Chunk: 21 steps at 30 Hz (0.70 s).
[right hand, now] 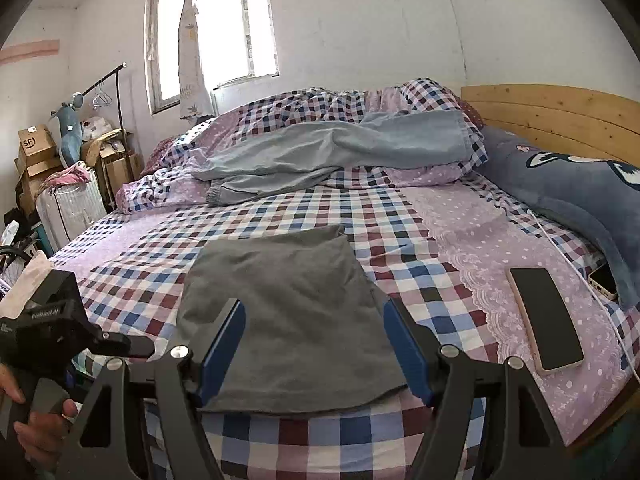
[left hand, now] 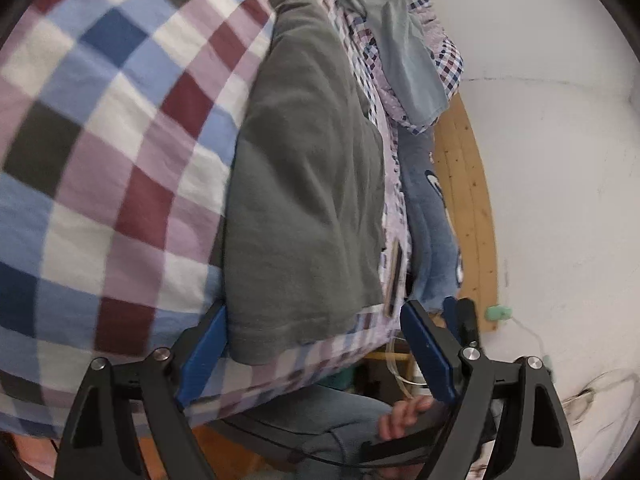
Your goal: Fold clothes
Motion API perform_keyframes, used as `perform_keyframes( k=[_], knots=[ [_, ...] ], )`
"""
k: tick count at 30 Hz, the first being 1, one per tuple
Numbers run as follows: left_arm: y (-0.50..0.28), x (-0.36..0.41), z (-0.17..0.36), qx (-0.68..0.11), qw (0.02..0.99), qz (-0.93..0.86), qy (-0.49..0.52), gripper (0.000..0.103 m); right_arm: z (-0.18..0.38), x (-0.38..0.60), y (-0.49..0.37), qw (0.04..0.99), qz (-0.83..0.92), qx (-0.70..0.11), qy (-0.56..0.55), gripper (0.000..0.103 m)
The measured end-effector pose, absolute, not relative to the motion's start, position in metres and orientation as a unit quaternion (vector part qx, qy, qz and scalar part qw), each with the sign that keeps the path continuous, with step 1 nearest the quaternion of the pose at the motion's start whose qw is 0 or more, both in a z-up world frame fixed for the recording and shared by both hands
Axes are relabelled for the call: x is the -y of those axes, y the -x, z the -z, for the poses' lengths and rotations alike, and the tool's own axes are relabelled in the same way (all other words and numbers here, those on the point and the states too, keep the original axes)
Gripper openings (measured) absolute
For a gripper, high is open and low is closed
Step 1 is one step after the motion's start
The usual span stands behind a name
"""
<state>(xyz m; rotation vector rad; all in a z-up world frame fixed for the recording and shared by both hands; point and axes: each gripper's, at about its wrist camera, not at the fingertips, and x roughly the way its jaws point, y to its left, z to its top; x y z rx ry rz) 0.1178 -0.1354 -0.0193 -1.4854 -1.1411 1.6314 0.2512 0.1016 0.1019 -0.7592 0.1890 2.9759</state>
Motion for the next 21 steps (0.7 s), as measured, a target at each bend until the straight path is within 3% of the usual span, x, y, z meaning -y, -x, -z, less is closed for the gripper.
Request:
perform_keyframes(
  k=[12,21],
  knots=[
    [-0.111,0.131,0.019,0.467,0.328,-0.596,0.565,0.088,-0.093,-0.091,-0.252,0.013,-0.965,-0.023,0.261,0.075],
    [-0.105,0.135,0.011,0.416,0.300,-0.639,0.573,0.088,-0.092,-0.096,-0.252,0.019,-0.964,-0.036,0.262,0.075]
  ],
)
